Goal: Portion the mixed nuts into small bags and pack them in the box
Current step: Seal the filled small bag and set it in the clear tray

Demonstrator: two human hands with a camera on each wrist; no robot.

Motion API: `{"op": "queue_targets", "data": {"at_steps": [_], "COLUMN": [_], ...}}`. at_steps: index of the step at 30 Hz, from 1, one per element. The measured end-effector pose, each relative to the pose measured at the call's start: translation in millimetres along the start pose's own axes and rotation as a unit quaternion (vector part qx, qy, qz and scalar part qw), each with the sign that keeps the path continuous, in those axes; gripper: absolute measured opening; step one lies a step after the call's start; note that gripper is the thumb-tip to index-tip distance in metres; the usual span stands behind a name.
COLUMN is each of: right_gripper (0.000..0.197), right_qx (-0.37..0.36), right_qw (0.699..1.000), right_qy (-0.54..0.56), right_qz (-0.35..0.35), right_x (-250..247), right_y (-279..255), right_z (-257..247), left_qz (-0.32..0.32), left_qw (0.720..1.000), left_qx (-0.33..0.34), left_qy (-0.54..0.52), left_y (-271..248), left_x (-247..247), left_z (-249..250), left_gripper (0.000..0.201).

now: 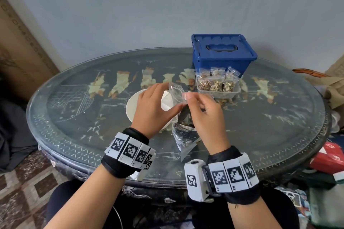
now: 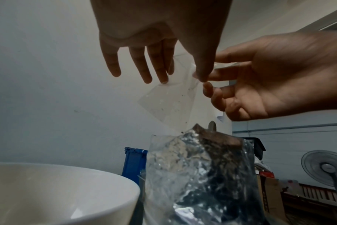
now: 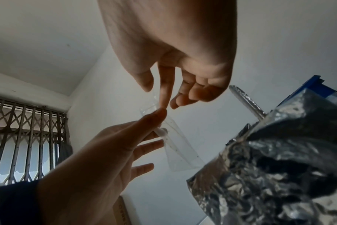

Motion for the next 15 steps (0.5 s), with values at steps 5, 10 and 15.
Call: {"op": "queue_targets", "data": {"at_steps": [5, 10, 15], "right_gripper": [0.017, 0.019, 0.021], "right_qx": [-0.095, -0.118, -0.099], "right_qw": [0.994, 0.981, 0.983], "right_qy": [-0.055, -0.135, -0.134], "right_qz": [-0.011, -0.073, -0.081], "right_x": [-7.3, 3.3, 6.2], "right_y": [2.3, 3.3, 1.4], "right_z": [-22.2, -29.3, -33.7], "left_qz": [-0.024, -0.065, -0.071], "left_qw": [0.997, 0.990, 0.985], "left_qx": [0.067, 0.126, 0.149], "left_qy": [0.014, 0.019, 0.053], "left_y": [1.5, -3.1, -5.0], "left_x": [-0.6, 7.2, 7.4], "left_z": [10.3, 21.8, 31.0], "left_gripper": [0.049, 0.045, 0.051]}}
Point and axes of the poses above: each hand's wrist, its own y-axis towards the middle knuckle, its own x-axis out of the palm, z = x × y, the point moved 10 cm from there along y, towards the middle knuckle, and after that the axes turned 13 degrees about -y, right-handed, at the moved point
